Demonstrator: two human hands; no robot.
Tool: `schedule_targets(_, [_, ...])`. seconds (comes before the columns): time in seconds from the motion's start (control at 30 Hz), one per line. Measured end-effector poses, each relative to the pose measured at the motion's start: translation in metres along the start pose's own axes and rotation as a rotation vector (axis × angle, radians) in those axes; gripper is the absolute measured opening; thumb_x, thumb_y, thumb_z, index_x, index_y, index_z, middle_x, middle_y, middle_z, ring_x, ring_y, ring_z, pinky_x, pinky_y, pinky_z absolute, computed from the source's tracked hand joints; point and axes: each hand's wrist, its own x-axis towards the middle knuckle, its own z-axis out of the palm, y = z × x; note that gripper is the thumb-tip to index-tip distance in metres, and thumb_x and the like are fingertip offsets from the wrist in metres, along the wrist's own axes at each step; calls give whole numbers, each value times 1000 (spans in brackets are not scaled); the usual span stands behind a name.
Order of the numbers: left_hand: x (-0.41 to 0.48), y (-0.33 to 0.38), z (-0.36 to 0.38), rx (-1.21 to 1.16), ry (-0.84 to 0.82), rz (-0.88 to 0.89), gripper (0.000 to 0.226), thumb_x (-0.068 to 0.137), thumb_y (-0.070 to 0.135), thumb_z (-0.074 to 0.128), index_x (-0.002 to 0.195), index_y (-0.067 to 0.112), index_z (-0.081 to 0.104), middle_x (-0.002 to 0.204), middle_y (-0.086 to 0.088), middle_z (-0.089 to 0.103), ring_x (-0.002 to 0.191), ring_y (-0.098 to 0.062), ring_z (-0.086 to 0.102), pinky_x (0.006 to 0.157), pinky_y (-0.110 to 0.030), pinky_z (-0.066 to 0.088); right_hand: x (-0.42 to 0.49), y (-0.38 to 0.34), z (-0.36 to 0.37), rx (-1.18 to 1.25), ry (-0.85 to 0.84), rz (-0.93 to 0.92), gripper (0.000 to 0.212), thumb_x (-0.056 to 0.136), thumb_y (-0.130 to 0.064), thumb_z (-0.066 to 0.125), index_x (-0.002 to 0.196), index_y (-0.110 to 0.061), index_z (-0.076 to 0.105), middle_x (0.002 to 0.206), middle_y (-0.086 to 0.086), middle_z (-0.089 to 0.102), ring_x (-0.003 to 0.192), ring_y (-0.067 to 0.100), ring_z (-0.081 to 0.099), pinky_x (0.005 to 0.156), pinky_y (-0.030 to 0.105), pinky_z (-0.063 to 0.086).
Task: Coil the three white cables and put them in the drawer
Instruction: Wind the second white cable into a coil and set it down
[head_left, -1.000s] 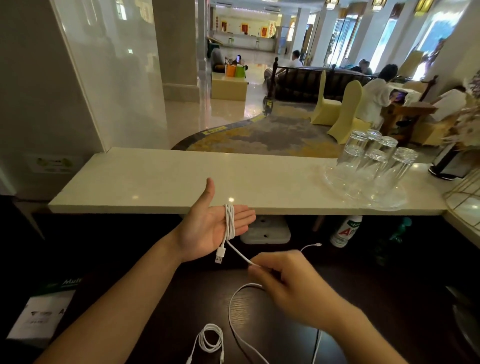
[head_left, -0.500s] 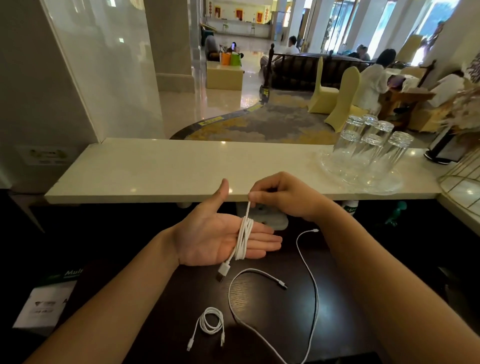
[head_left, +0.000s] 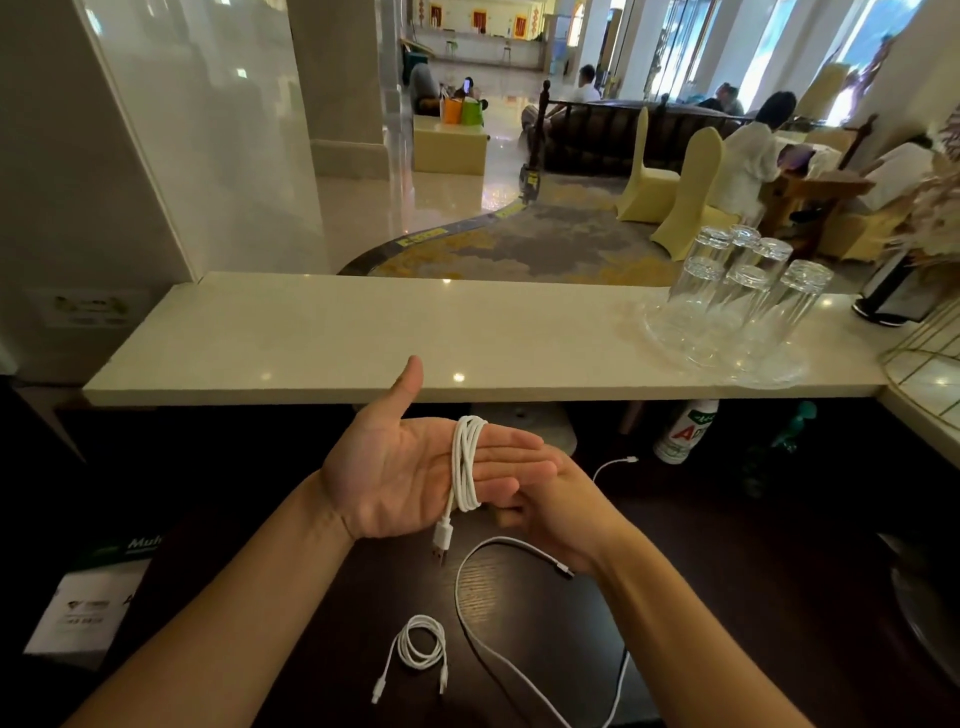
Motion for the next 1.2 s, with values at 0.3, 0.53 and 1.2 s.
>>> schedule_targets(0.3, [-9,-9,5,334,124,47,46,102,35,41,110,-4,65,98,-18,73,85,-20,74,77,-25,58,-12,-26,9,-124,-293,13,42,93,-40,59,106,0,56,90,15,55,87,33,44,86,47,31])
schedule_targets(0.53, [-14,-16,-2,473,279,75,39,101,36,37,80,9,56,62,-3,60,39,-5,54,45,-12,43,-13,-37,9,-647,-259,10,31,103,-30,38,113,-12,62,105,6,66,99,19,61,99,39,46])
schedule_targets(1.2, [6,-23,-18,20,149,223,44,103,32,29,70,10,48,55,-6,57,34,-14,30,44,-24,18,-15,0,53,448,131,-4,43,102,-27,39,109,2,70,97,21,70,92,26,67,91,36,48])
